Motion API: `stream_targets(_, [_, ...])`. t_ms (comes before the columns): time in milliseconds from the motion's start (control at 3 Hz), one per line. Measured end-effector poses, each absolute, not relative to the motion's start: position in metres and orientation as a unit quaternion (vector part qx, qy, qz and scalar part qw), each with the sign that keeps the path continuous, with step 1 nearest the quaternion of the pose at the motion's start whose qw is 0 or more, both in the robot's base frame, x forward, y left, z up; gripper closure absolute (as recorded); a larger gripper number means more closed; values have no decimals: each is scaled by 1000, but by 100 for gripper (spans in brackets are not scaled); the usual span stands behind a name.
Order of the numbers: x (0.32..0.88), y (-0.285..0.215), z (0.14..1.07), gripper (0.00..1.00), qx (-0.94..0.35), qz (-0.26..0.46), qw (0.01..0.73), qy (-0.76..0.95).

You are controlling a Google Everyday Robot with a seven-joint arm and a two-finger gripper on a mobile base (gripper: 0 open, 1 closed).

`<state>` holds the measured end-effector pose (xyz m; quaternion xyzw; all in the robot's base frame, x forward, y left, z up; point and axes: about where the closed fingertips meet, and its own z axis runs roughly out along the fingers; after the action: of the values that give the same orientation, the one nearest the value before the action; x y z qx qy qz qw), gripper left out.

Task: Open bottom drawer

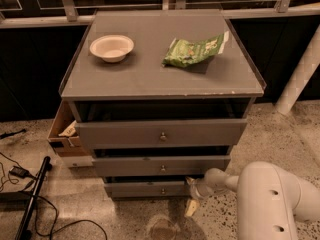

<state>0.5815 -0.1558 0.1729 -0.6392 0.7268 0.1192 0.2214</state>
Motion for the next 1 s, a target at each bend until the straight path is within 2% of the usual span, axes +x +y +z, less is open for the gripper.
stream_targets(667, [560, -164, 165, 0, -638, 161, 149, 738])
stream_targets(1000, [554, -165, 167, 0, -637, 170, 137, 739])
